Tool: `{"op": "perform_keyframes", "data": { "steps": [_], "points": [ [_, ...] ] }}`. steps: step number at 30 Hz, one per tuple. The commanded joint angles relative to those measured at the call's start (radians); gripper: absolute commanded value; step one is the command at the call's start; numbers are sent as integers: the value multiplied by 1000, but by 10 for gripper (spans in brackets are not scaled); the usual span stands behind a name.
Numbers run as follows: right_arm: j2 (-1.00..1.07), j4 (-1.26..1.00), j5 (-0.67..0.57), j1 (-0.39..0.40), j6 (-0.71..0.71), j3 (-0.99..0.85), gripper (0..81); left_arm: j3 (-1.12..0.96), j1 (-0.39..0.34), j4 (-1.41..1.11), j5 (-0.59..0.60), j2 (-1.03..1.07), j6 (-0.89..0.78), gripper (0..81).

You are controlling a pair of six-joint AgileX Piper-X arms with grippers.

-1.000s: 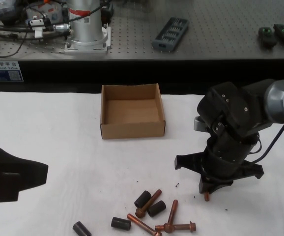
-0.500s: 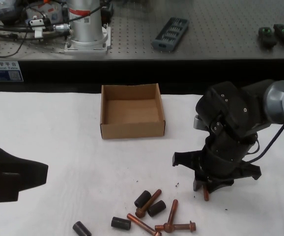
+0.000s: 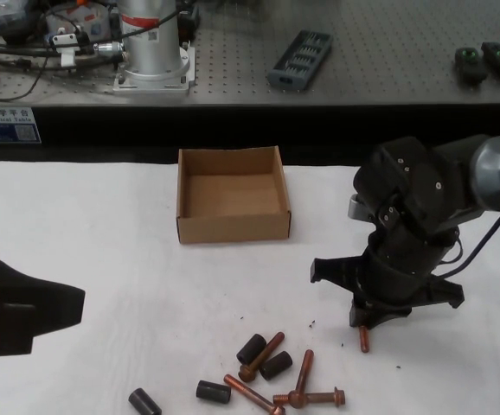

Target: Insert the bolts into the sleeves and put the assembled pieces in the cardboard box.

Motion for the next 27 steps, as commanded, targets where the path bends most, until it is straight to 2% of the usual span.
{"op": "perform_keyframes", "data": {
  "steps": [1, 13, 20, 27],
  "points": [
    [43, 2, 56, -15, -47, 6, 121, -12, -2, -6, 4, -4, 11, 87],
    [43, 92, 102, -15, -214, 6, 121, -12, -2, -6, 1, -4, 11, 87],
    [29, 80, 106, -15, -235, 6, 121, 3, -2, -6, -30, -4, 43, 87],
    [-65, -6, 27, -15, -289, 6, 121, 143, -2, -44, -41, -4, 114, 87]
  ]
}}
